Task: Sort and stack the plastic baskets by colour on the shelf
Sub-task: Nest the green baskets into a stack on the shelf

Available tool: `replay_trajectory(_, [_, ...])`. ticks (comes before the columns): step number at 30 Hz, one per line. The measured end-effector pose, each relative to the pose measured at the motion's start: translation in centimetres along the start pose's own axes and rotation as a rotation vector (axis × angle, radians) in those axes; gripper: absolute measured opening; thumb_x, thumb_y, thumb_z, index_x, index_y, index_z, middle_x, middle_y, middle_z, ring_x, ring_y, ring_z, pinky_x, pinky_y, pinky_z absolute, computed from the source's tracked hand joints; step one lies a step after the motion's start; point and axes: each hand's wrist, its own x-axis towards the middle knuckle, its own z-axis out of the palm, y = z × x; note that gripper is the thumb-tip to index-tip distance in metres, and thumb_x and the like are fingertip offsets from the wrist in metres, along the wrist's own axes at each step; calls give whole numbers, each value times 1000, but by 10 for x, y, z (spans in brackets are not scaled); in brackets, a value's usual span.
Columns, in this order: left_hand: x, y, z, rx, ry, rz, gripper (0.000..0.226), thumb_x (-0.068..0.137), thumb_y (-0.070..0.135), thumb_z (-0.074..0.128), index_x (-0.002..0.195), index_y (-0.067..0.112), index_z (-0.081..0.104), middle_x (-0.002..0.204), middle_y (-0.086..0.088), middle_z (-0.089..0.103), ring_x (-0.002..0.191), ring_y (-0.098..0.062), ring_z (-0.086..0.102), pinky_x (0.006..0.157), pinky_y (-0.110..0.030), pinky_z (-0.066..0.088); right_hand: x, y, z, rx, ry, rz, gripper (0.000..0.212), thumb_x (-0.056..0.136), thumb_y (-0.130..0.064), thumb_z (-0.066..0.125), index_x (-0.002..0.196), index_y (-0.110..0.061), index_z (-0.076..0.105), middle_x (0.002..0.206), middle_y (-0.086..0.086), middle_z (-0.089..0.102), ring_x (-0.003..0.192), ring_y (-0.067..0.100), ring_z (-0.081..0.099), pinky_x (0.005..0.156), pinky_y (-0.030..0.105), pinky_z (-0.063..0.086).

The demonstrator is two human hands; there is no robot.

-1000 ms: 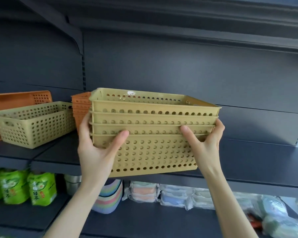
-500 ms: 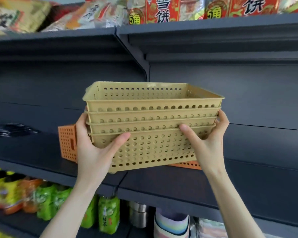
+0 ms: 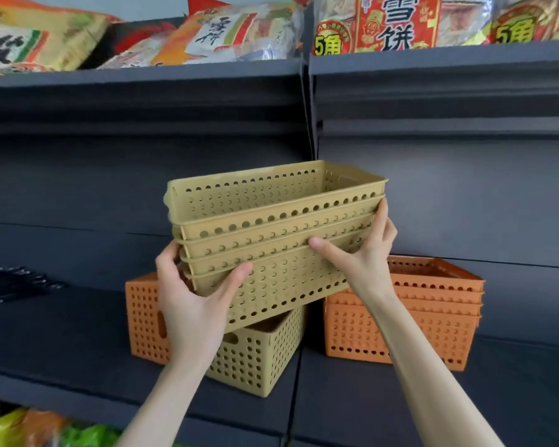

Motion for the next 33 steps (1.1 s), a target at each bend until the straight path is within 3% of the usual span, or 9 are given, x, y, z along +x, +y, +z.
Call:
replay_trajectory(2, [5,-12,4,5,20,0,78,57,44,81,121,31,38,119,10,55,113,-5,53,95,-35,47,12,6,11,-2,-62,1,136,50,-54,82,146,-33,-12,145,-5,8,138,20,13,115,45,20])
replay_trajectory(9, [23,-39,7,94,111,44,78,60,51,82,123,30,42,122,4,57,113,-15,56,90,-46,49,45,26,49,9,-156,-25,141,47,-61,81,146,-30,-14,155,-2,-5,144,15,-1,118,52,11])
replay_trajectory(15, [25,-56,3,163,120,149,61,68,39,77,122,28,51,115,26,50,112,-12,56,89,-43,51,49,46,74,21,-297,75,132,59,-59,73,145,-28,-22,155,-7,-28,140,9,-27,117,48,-5])
replay_trajectory(19, [26,-71,17,167,3,290,24,86,20,64,107,8,66,118,2,61,111,-12,58,82,-43,55,33,52,93,38,-358,73,112,67,-61,61,150,-23,-3,158,-11,-13,142,-1,-9,119,35,3])
replay_trajectory(24, [9,-93,19,108,-75,324,26,88,20,61,109,6,65,114,-6,61,105,-15,62,80,-38,56,7,76,89,153,-321,102,85,75,-56,62,146,-30,23,153,-17,25,140,0,24,115,29,26])
replay_trajectory(26, [11,-104,13,89,-60,225,39,83,30,65,115,10,57,118,-3,49,104,-15,58,79,-36,55,-3,82,85,189,-330,126,86,75,-49,62,148,-29,21,146,-21,35,134,-3,34,107,18,35])
replay_trajectory(28, [18,-115,9,165,-31,77,70,72,50,68,128,16,44,130,0,36,119,-17,44,96,-43,45,-10,83,82,213,-330,105,89,74,-48,61,149,-26,18,142,-28,36,130,-10,36,103,10,35])
replay_trajectory(31, [27,-125,4,265,-123,-102,113,56,71,66,146,28,14,152,3,17,141,-15,16,113,-49,20,-13,75,83,234,-354,63,103,65,-54,69,149,-28,16,140,-28,41,128,-13,37,104,14,37])
replay_trajectory(33, [30,-125,3,242,-213,-144,124,52,74,66,149,30,3,154,7,17,141,-10,13,114,-41,17,-16,69,84,256,-368,82,117,55,-61,78,148,-31,15,138,-26,46,129,-5,41,97,14,42])
